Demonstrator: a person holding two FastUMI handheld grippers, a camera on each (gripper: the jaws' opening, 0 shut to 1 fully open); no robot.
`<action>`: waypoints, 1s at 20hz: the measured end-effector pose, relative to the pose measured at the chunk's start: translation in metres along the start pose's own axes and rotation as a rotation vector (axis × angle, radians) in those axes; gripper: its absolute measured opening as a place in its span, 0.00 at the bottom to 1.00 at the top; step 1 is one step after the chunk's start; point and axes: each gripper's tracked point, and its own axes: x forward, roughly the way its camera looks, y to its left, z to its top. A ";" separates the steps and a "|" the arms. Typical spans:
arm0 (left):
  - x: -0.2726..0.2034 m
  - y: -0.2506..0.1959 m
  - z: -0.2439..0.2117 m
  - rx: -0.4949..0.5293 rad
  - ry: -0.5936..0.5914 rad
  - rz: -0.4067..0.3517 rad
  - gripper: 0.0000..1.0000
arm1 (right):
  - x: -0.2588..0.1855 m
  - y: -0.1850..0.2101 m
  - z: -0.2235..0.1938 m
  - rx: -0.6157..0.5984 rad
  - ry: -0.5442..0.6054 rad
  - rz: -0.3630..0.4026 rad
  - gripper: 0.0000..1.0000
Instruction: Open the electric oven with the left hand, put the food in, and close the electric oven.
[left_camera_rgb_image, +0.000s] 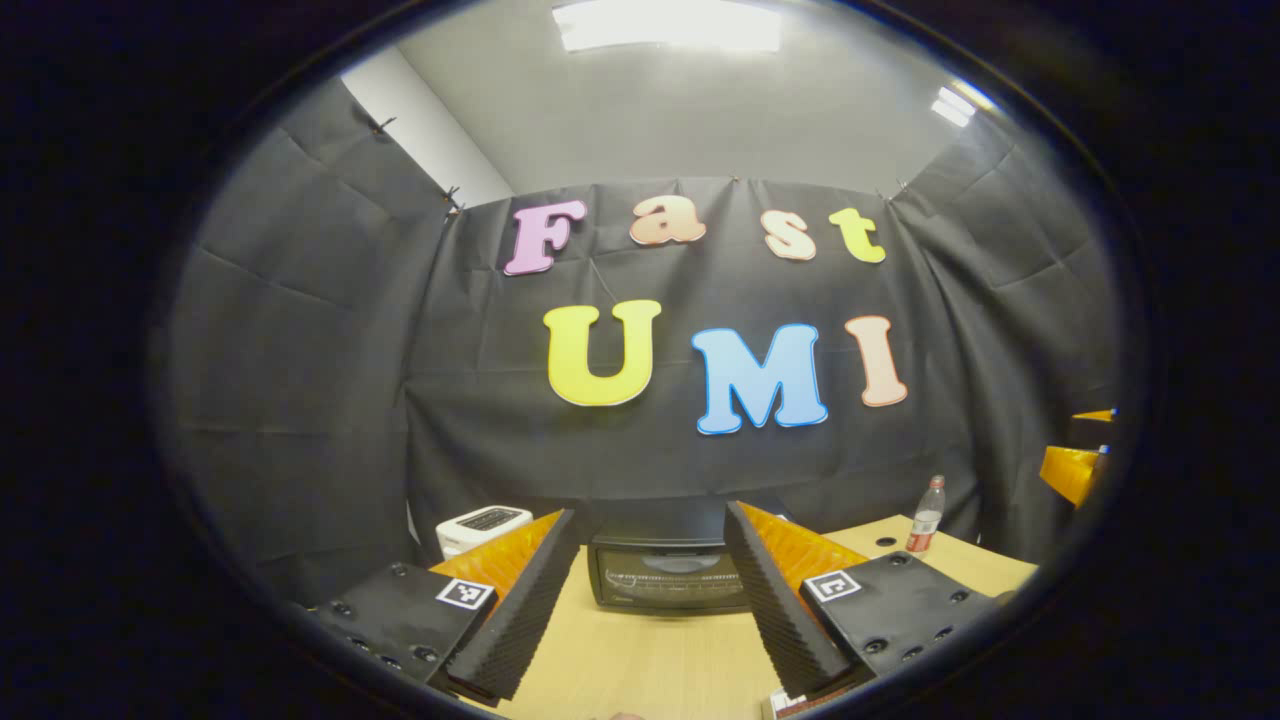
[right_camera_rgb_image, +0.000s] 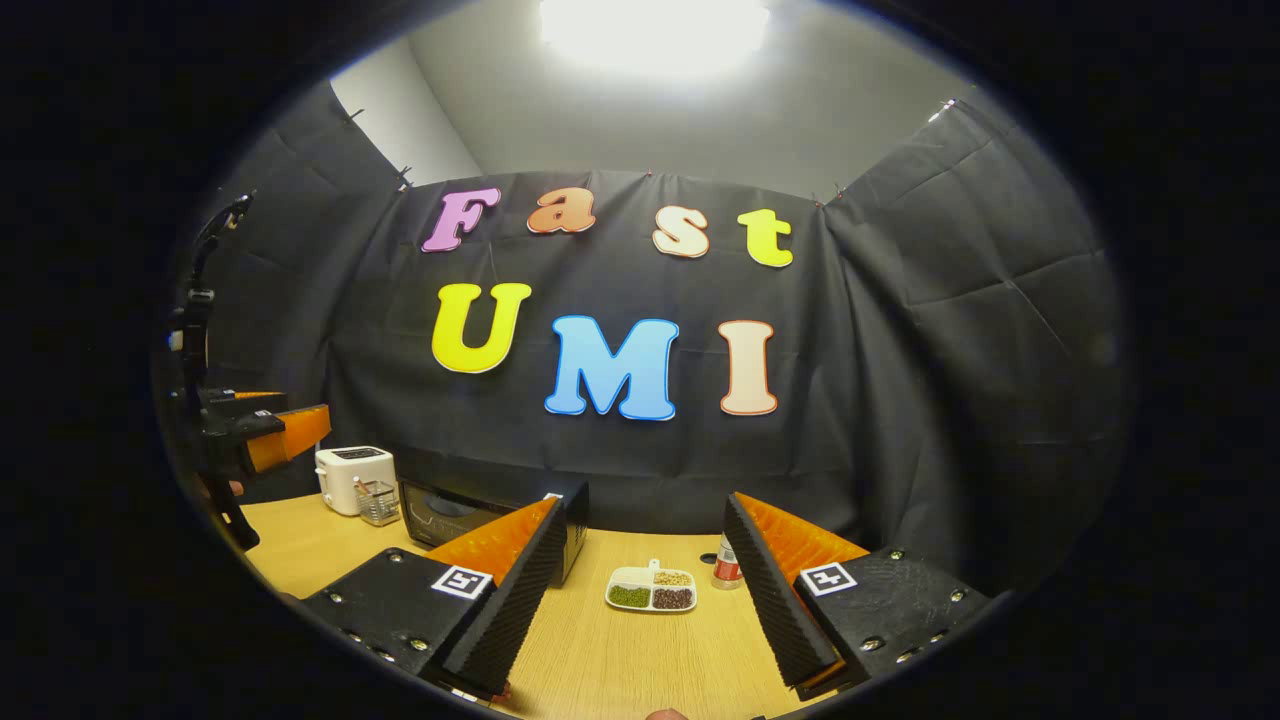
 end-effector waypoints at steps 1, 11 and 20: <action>0.017 -0.002 -0.006 -0.002 0.003 -0.016 0.97 | 0.003 0.002 0.000 0.004 0.001 -0.013 0.96; 0.168 -0.024 -0.093 -0.016 0.102 -0.133 0.97 | 0.036 0.004 -0.016 -0.016 0.063 -0.173 0.96; 0.239 -0.044 -0.184 -0.001 0.241 -0.164 1.00 | 0.029 -0.008 -0.027 -0.095 0.133 -0.280 0.96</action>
